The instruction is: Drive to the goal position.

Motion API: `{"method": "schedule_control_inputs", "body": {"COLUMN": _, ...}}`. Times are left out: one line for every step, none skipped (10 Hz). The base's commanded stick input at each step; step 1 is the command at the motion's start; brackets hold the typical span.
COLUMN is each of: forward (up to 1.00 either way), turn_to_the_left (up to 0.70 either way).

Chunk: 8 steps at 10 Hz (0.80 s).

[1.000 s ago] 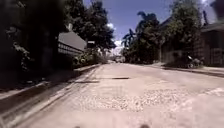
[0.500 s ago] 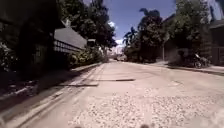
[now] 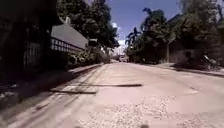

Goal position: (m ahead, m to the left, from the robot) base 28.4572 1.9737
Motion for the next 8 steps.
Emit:
{"method": "schedule_control_inputs", "body": {"forward": 1.00, "turn_to_the_left": -0.27}}
{"method": "schedule_control_inputs", "body": {"forward": 1.00, "turn_to_the_left": -0.09}}
{"method": "schedule_control_inputs", "body": {"forward": 1.00, "turn_to_the_left": 0.00}}
{"method": "schedule_control_inputs", "body": {"forward": 1.00, "turn_to_the_left": 0.00}}
{"method": "schedule_control_inputs", "body": {"forward": 1.00, "turn_to_the_left": 0.00}}
{"method": "schedule_control_inputs", "body": {"forward": 1.00, "turn_to_the_left": 0.00}}
{"method": "schedule_control_inputs", "body": {"forward": 1.00, "turn_to_the_left": 0.00}}
{"method": "schedule_control_inputs", "body": {"forward": 1.00, "turn_to_the_left": 0.00}}
